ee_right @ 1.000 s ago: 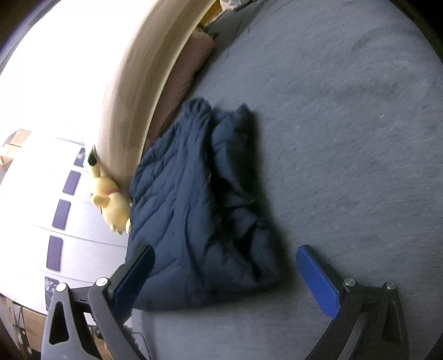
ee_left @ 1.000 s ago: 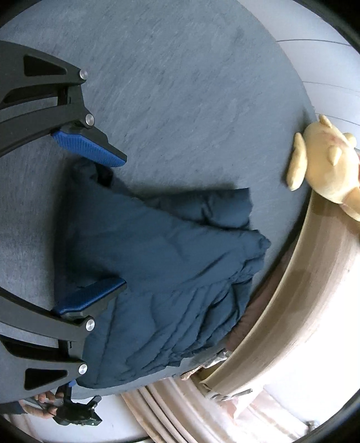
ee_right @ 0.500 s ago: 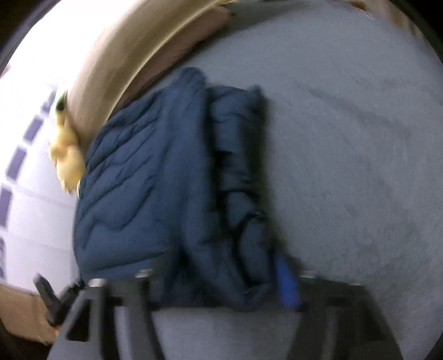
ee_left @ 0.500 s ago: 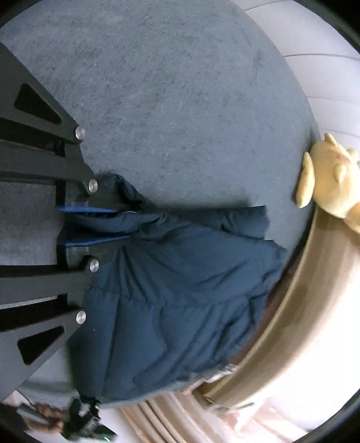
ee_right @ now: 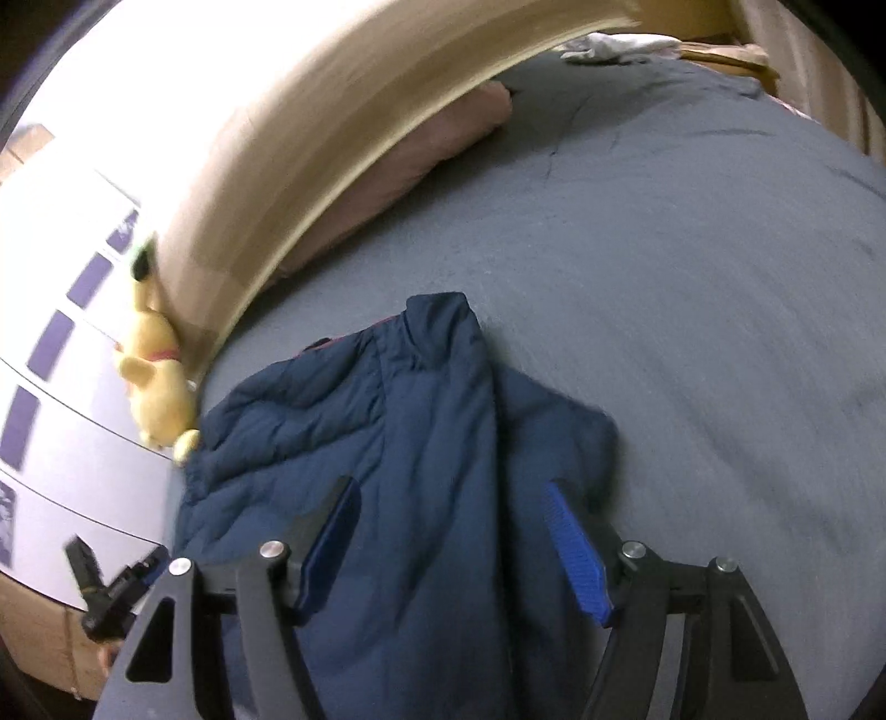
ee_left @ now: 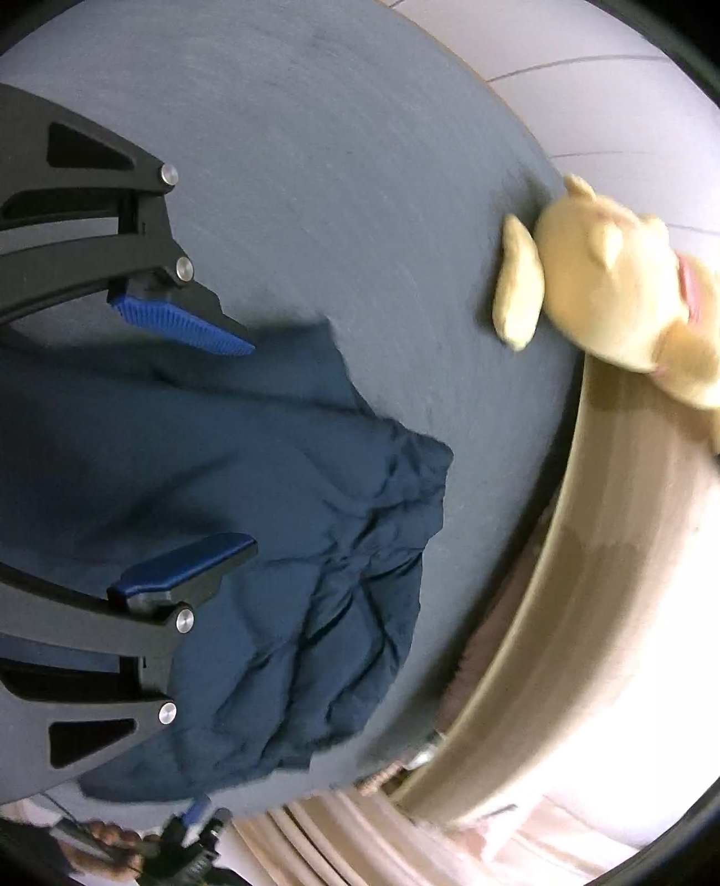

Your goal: Fold large clothes

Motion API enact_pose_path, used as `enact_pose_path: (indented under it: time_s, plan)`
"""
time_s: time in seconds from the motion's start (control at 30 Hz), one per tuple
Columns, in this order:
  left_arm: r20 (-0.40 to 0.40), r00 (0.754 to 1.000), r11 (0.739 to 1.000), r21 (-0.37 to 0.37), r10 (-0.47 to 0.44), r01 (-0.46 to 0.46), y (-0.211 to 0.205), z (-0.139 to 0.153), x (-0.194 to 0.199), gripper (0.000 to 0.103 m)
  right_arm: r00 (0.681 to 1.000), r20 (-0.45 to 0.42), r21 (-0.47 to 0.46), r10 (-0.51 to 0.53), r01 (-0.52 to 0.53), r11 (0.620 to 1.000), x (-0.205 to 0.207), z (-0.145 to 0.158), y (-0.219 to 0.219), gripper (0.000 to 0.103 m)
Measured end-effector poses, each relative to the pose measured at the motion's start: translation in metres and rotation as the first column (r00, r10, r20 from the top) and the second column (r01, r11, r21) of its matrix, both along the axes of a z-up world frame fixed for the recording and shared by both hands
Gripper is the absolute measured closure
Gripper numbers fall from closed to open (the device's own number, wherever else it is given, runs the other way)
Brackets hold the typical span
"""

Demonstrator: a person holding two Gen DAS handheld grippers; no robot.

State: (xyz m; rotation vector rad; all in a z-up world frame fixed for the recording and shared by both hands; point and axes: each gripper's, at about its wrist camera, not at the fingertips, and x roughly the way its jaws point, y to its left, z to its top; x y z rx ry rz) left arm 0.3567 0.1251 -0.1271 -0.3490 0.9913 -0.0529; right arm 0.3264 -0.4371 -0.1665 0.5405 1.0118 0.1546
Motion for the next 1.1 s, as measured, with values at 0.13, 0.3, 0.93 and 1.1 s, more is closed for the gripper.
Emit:
enact_pose_path:
  time_s: [0.13, 0.3, 0.93, 1.1]
  plan:
    - [-0.034, 0.999, 0.990, 0.142, -0.006, 0.011, -0.022, -0.017, 0.027, 0.038, 0.995, -0.090, -0.125, 0.041, -0.053, 0.991, 0.030, -0.024, 0.021, 0.077]
    - [-0.075, 0.997, 0.975, 0.218, -0.016, 0.032, -0.032, -0.033, 0.037, 0.040, 0.993, -0.110, -0.179, 0.032, -0.051, 0.982, 0.036, -0.044, 0.029, 0.081]
    - [0.007, 0.996, 0.978, 0.191, -0.086, 0.083, -0.018, 0.013, -0.030, 0.036, 1.000, -0.012, -0.024, 0.006, -0.007, 1.000, -0.046, -0.007, -0.011, 0.011]
    - [0.048, 0.999, 1.000, 0.010, -0.023, 0.023, 0.037, 0.004, -0.060, 0.025, 0.998, -0.045, 0.109, -0.035, 0.040, 0.993, -0.059, -0.032, -0.038, 0.011]
